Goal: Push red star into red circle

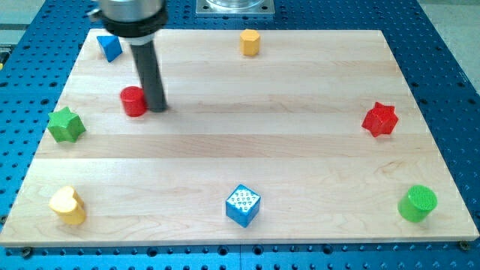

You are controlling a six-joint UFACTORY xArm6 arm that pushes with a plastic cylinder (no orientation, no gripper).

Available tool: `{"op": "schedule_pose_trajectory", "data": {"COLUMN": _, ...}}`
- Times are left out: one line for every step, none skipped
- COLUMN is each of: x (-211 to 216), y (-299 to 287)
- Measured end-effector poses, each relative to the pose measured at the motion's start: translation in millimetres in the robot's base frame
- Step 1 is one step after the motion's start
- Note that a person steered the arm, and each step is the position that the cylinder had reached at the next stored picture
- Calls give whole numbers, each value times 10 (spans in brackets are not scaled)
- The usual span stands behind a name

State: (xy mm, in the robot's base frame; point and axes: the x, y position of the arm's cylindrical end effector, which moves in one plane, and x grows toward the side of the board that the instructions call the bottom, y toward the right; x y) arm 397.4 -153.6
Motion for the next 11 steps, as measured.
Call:
{"op": "schedule_pose_trajectory", "data": {"x": -93, "y": -391}}
{"op": "schedule_pose_trajectory", "data": {"x": -326, "y": -354}}
{"op": "schedule_pose_trajectory", "data": {"x": -250, "y": -794}}
{"op": "schedule_pose_trajectory", "data": {"x": -144, "y": -942}}
{"op": "schedule_pose_trajectory", "data": {"x": -178, "y": -117}}
{"op": "schedule_pose_trajectory", "data": {"x": -178, "y": 970}}
{"op": "schedule_pose_trajectory", "data": {"x": -179, "y": 1960}}
{"op": "schedule_pose_trajectory", "data": {"x": -214, "y": 2960}}
{"op": "schedule_pose_trajectory", "data": {"x": -213, "y": 3582}}
{"op": "schedule_pose_trajectory", "data": {"x": -213, "y": 4303}}
{"op": "schedule_pose_trajectory", "data": {"x": -123, "y": 4630}}
